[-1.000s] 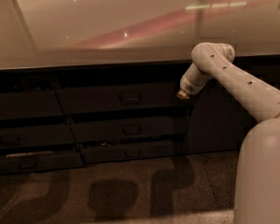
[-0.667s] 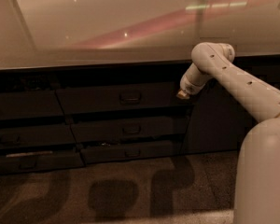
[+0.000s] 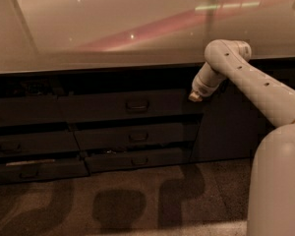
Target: Open top drawer
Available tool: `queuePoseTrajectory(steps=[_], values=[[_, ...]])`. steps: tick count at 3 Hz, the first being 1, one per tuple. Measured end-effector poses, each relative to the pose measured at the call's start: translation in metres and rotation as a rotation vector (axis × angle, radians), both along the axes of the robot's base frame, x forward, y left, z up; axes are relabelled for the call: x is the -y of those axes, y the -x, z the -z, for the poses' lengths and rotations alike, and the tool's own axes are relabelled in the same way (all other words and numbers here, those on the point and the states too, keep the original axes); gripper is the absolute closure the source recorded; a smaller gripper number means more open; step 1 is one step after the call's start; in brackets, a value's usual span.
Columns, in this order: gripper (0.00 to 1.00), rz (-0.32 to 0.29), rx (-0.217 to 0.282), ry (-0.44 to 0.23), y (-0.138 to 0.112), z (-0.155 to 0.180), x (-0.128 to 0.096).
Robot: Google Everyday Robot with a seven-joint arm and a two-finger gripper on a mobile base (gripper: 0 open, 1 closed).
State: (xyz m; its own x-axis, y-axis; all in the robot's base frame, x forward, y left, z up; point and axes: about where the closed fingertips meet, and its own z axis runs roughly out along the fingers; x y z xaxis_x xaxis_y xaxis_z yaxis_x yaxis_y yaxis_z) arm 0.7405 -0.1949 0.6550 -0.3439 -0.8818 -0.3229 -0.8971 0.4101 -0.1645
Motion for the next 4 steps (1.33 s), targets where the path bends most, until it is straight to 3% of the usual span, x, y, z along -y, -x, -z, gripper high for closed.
queuePoseTrajectory(steps=[1, 2, 3, 4], values=[[1.00, 0.000, 0.000, 0.000, 0.000, -0.006, 0.000], [1.00, -0.003, 0.091, -0.013, 0.013, -0.033, 0.010], [1.00, -0.003, 0.121, -0.029, 0.023, -0.039, 0.012], [1.00, 0.015, 0.204, -0.027, 0.042, -0.051, 0.020]])
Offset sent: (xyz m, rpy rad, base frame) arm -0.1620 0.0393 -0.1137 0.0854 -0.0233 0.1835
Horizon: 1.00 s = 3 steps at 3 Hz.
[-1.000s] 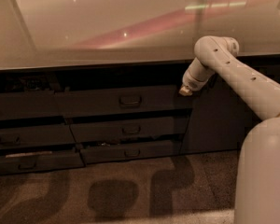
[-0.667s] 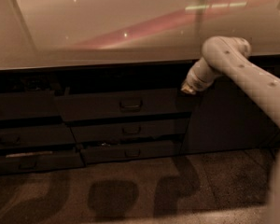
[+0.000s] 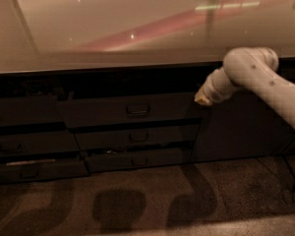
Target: Open top drawer
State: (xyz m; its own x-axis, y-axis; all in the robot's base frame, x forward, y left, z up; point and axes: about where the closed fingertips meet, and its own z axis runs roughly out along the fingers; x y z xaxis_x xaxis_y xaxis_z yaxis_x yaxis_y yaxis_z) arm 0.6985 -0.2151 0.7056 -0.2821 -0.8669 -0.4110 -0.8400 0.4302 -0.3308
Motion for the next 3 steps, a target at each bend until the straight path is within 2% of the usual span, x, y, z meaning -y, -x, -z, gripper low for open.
queuePoseTrajectory(steps=[1, 3], values=[[0.81, 0.008, 0.020, -0.024, 0.0174, 0.0205, 0.0064], [0.35, 0.008, 0.019, -0.024, 0.0175, 0.0209, 0.0068]])
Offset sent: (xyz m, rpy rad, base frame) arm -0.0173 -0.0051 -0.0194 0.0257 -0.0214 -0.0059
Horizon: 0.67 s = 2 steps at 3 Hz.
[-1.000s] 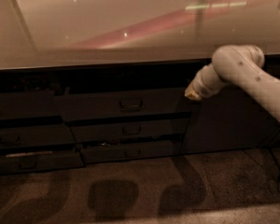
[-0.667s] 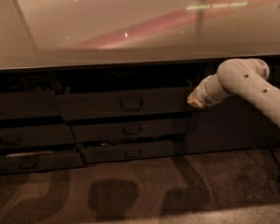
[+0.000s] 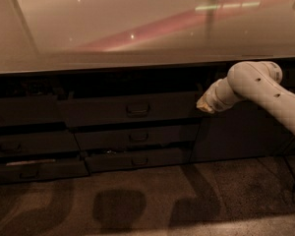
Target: Open top drawer
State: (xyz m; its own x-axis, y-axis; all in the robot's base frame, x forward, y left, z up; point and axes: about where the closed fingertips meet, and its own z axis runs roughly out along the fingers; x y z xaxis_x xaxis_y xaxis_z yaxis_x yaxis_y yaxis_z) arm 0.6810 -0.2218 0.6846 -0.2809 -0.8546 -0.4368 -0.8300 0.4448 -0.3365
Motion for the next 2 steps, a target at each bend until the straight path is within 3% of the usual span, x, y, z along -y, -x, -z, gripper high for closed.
queuePoseTrajectory(steps=[1, 2], values=[[0.11, 0.000, 0.000, 0.000, 0.0000, 0.0000, 0.0000], [0.00, 0.000, 0.000, 0.000, 0.0000, 0.0001, 0.0000]])
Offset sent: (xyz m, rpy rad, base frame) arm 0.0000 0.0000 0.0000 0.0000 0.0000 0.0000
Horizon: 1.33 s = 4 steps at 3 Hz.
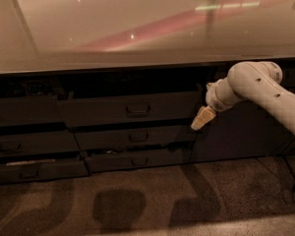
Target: Open top drawer
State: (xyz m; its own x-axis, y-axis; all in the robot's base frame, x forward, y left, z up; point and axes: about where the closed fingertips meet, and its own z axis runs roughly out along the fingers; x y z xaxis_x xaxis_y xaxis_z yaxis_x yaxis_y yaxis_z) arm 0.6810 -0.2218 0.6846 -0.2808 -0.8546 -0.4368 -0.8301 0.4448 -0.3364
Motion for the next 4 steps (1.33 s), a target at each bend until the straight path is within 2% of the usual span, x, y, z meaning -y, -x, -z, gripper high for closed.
queuePoseTrajectory(steps=[1, 2, 3, 4], values=[[0.00, 0.000, 0.000, 0.000, 0.000, 0.000, 0.000], [0.00, -0.050, -0.028, -0.067, 0.000, 0.001, -0.002], [0.00, -0.179, -0.103, -0.248, 0.004, 0.014, -0.013], [0.00, -0.240, -0.097, -0.312, 0.006, -0.009, -0.008]])
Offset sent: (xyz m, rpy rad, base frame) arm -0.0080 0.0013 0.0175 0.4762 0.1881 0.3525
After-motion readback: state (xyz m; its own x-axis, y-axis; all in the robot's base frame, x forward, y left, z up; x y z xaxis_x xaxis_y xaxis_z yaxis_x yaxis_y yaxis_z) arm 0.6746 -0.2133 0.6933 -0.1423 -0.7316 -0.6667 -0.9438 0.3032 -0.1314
